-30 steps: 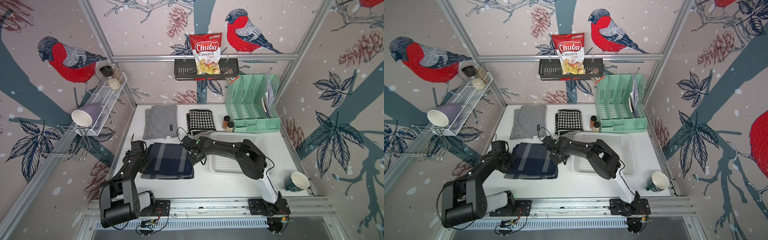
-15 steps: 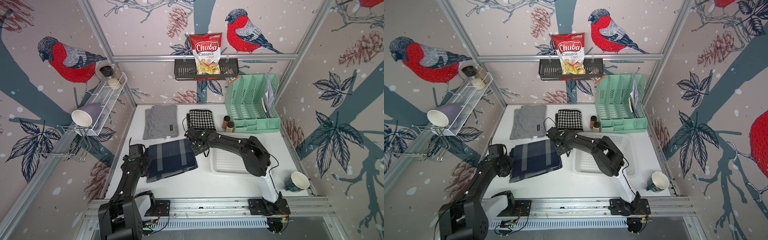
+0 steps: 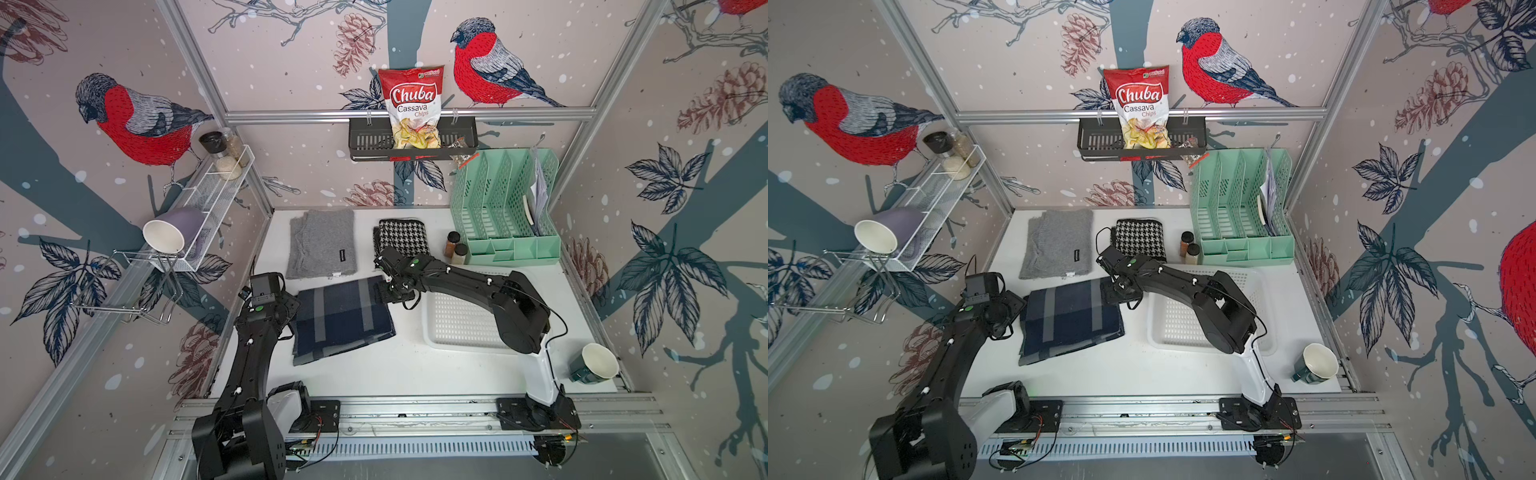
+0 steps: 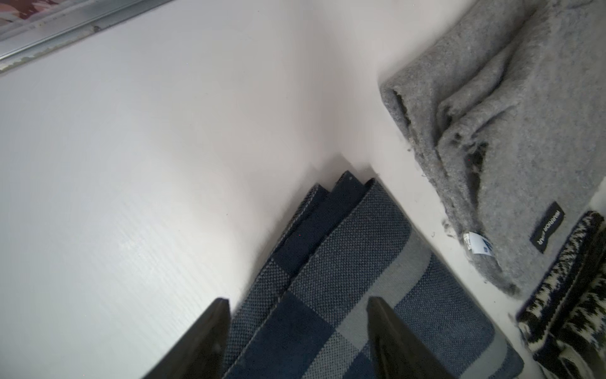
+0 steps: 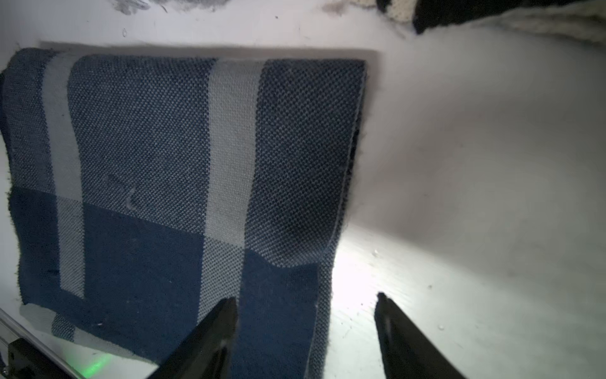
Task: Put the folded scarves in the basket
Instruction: Pick up the scarf at the center of the board.
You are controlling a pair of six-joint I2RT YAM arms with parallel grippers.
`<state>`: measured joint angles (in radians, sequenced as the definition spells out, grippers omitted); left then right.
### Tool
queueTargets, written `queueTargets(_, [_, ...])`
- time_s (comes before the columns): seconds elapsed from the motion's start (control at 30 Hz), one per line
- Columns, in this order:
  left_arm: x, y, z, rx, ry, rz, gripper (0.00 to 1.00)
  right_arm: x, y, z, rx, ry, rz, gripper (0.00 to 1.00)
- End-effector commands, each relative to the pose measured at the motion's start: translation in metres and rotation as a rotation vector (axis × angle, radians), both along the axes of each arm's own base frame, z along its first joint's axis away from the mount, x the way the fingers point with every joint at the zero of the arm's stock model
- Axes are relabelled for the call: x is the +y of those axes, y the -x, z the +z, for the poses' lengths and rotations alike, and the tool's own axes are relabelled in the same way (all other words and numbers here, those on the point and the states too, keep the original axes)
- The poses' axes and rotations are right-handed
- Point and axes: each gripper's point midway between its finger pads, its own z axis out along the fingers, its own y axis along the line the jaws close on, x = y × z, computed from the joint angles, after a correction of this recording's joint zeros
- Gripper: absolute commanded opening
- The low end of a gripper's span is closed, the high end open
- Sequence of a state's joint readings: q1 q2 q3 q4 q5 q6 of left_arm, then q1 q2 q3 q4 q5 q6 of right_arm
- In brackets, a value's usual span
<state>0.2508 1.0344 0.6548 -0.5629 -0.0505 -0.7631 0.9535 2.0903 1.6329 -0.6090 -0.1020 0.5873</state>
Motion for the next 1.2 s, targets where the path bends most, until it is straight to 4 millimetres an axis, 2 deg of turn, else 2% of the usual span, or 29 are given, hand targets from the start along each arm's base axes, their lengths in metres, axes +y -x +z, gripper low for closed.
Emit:
queueTargets(0.0, [-0.005,-0.003,0.0,-0.004,0.01,-0.048,0.75,0.011,0.002,-0.009,0.091,-0.095,-0.055,0.73])
queueTargets(0.27, [-0.007,-0.002,-0.007,0.009,0.03,-0.042,0.75,0.017,0.009,-0.039,0.182,-0.1,-0.033,0.68])
queueTargets(0.53, [-0.008,-0.002,-0.006,0.005,0.032,-0.047,0.73,0.032,0.018,-0.044,0.231,-0.152,-0.014,0.6])
queueTargets(0.77, [-0.009,-0.001,-0.007,0.005,0.04,-0.049,0.72,0.03,0.009,-0.045,0.203,-0.13,-0.045,0.36])
queueTargets(0.9, [-0.012,-0.001,-0.006,-0.008,0.049,-0.06,0.72,0.027,0.0,-0.045,0.189,-0.117,-0.063,0.17])
queueTargets(1.0, [-0.021,-0.006,-0.01,-0.021,0.086,-0.101,0.72,0.02,-0.007,-0.047,0.166,-0.08,-0.079,0.03])
queueTargets(1.03, [-0.023,-0.007,-0.012,-0.017,0.098,-0.112,0.71,0.016,-0.011,-0.047,0.151,-0.063,-0.088,0.0])
queueTargets(1.17, [-0.033,-0.009,-0.018,-0.008,0.125,-0.156,0.71,-0.004,-0.024,-0.048,0.112,-0.005,-0.128,0.0])
